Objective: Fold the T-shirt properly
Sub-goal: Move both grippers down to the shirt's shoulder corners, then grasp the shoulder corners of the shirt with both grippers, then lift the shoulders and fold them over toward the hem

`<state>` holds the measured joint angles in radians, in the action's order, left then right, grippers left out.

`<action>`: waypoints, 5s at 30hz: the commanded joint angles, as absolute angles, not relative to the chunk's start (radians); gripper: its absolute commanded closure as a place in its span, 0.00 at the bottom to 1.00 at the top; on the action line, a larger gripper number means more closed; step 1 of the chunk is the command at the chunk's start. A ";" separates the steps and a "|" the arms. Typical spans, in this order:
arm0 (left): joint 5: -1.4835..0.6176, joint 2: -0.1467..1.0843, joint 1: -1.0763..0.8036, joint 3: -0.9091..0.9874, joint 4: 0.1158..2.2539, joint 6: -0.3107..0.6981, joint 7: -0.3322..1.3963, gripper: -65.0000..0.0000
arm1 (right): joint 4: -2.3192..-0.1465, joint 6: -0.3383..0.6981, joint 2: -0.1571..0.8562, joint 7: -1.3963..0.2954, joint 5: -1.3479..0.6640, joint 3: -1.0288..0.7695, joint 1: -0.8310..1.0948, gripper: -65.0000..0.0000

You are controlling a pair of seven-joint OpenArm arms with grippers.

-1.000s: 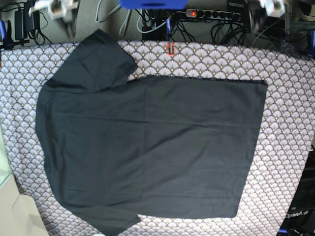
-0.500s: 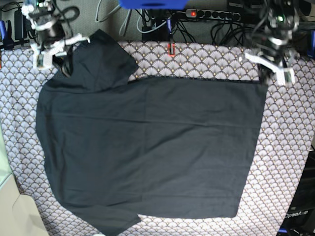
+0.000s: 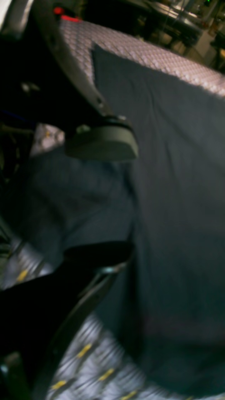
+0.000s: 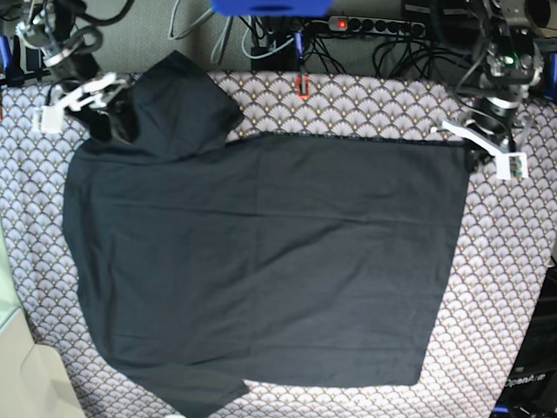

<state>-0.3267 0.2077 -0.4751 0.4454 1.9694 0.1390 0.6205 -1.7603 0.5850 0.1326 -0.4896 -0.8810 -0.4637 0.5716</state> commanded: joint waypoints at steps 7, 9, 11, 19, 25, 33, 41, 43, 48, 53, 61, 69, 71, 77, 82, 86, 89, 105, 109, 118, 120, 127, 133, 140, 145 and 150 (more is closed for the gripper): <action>-0.332 0.231 -0.450 0.453 1.986 0.142 0.621 1.00 | -1.587 0.698 0.143 -0.536 -0.920 -0.529 0.521 0.36; -0.332 0.231 -0.432 0.453 1.986 0.142 0.642 1.00 | -1.566 0.698 0.142 -0.536 -0.920 -0.527 0.524 0.36; -0.331 0.231 -0.424 0.473 1.986 0.142 0.662 1.00 | -1.554 0.698 0.140 -0.536 -0.920 -0.524 0.529 0.36; -0.331 0.231 -0.404 0.538 1.986 0.142 0.670 1.00 | -1.506 0.698 0.124 -0.535 -0.918 -0.519 0.568 0.36; -0.331 0.231 -0.404 0.565 1.986 0.142 0.670 1.00 | -1.511 0.698 0.101 -0.529 -0.918 -0.499 0.618 0.36; -0.331 0.231 -0.404 0.567 1.986 0.142 0.670 1.00 | -1.511 0.698 0.102 -0.509 -0.918 -0.401 0.636 0.36; -0.331 0.231 -0.410 0.610 1.986 0.142 0.670 1.00 | -1.508 0.698 0.101 -0.507 -0.918 -0.360 0.634 0.38; -0.331 0.231 -0.410 0.616 1.986 0.142 0.670 1.00 | -1.506 0.698 0.101 -0.504 -0.918 -0.352 0.634 0.44; -0.331 0.231 -0.412 0.616 1.986 0.142 0.671 1.00 | -1.504 0.698 0.099 -0.509 -0.918 -0.351 0.633 0.68; -0.329 0.231 -0.403 0.616 1.968 0.142 0.671 1.00 | -1.504 0.698 0.087 -0.512 -0.917 -0.348 0.633 0.94; -0.331 0.231 -0.358 0.611 1.833 0.142 0.670 0.83 | -1.504 0.698 0.093 -0.512 -0.917 -0.320 0.621 1.00; -0.338 0.222 -0.303 0.613 1.679 0.231 0.661 0.75 | -1.504 0.698 0.099 -0.513 -0.917 -0.317 0.601 1.00; -0.338 0.220 -0.280 0.613 1.623 0.285 0.661 0.74 | -1.504 0.698 0.107 -0.515 -0.917 -0.305 0.601 1.00; -0.332 0.183 -0.223 0.618 1.540 0.371 0.659 0.74 | -1.504 0.698 0.119 -0.515 -0.917 -0.263 0.599 1.00; -0.341 0.159 -0.219 0.618 1.535 0.421 0.656 0.74 | -1.504 0.698 0.120 -0.515 -0.917 -0.262 0.599 1.00; -0.341 0.111 -0.216 0.691 1.554 0.476 0.656 0.74 | -1.504 0.698 0.128 -0.515 -0.917 -0.262 0.599 1.00; -0.340 0.074 -0.213 0.777 1.561 0.533 0.664 0.74 | -1.504 0.698 0.134 -0.515 -0.917 -0.262 0.599 1.00; -0.334 0.041 -0.196 0.866 1.547 0.648 0.659 0.36 | -1.504 0.698 0.148 -0.515 -0.917 -0.262 0.585 1.00; -0.331 0.041 -0.160 0.868 1.489 0.647 0.659 0.41 | -1.504 0.698 0.159 -0.515 -0.917 -0.260 0.584 1.00; -0.331 0.042 -0.117 0.868 1.385 0.647 0.659 0.42 | -1.503 0.698 0.162 -0.515 -0.917 -0.260 0.584 1.00; -0.331 0.042 -0.119 0.868 1.383 0.647 0.665 0.42 | -1.503 0.698 0.162 -0.515 -0.917 -0.260 0.585 1.00; -0.331 0.042 -0.125 0.868 1.383 0.647 0.670 0.60 | -1.503 0.698 0.163 -0.515 -0.917 -0.260 0.585 1.00; -0.331 0.045 -0.122 0.866 1.383 0.647 0.693 1.00 | -1.508 0.698 0.177 -0.515 -0.917 -0.260 0.585 1.00; -0.331 0.051 -0.077 0.866 1.419 0.647 0.789 1.00 | -1.626 0.698 0.213 -0.515 -0.918 -0.268 0.568 1.00; -0.331 0.051 -0.051 0.866 1.452 0.645 0.812 1.00 | -1.707 0.698 0.252 -0.519 -0.923 -0.269 0.535 1.00; -0.331 0.071 0.021 0.866 1.440 0.621 0.855 1.00 | -1.705 0.698 0.265 -0.656 -0.917 -0.311 0.410 1.00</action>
<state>-0.3149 0.0559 0.0078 0.8642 1.4254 0.6155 0.8803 -1.6886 0.6834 0.2501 -0.6853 -0.8936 -0.3038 0.4141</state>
